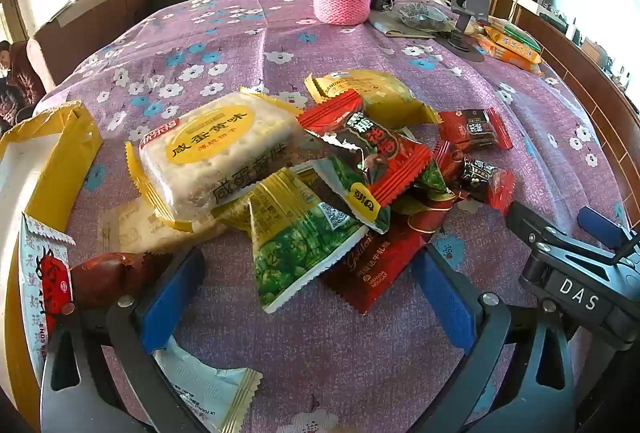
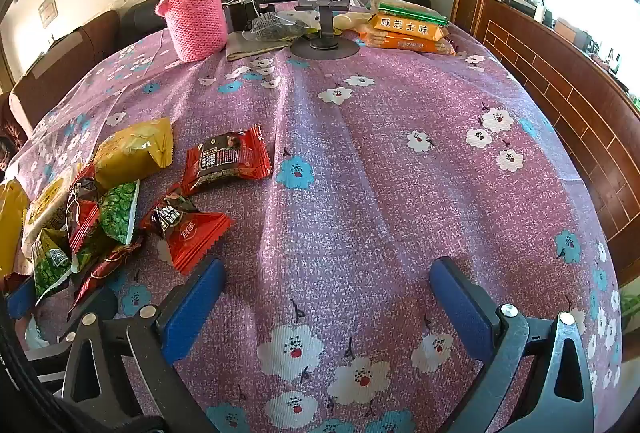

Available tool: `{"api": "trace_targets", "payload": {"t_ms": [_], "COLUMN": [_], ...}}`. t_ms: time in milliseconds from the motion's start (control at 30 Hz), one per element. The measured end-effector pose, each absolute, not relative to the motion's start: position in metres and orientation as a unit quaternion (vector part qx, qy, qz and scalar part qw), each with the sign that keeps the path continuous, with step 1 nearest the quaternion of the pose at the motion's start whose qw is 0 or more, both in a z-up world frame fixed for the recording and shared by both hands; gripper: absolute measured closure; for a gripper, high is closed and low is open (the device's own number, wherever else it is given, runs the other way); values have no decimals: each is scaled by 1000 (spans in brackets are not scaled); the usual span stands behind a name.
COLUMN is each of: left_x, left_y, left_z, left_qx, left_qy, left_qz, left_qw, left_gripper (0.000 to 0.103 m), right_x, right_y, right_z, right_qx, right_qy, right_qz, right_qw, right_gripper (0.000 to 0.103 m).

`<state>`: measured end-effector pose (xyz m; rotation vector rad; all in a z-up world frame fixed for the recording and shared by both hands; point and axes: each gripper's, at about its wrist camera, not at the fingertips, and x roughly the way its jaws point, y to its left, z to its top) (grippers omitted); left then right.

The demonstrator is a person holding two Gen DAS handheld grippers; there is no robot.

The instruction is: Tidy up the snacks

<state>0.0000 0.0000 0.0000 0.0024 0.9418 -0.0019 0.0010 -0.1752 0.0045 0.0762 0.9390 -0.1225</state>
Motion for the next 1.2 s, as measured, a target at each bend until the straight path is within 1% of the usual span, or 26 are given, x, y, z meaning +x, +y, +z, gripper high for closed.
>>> {"api": "trace_targets", "payload": {"t_ms": [1200], "left_x": [0], "left_y": [0], "left_z": [0], "left_qx": [1], "left_qy": [453], "left_qz": [-1], "left_qw": [892], "left_gripper": [0], "right_x": [1], "right_y": [-175], "right_z": [5], "right_qx": [39], "right_qy": [452], "right_qz": [-58], "right_qw": [889], "right_gripper": [0]}}
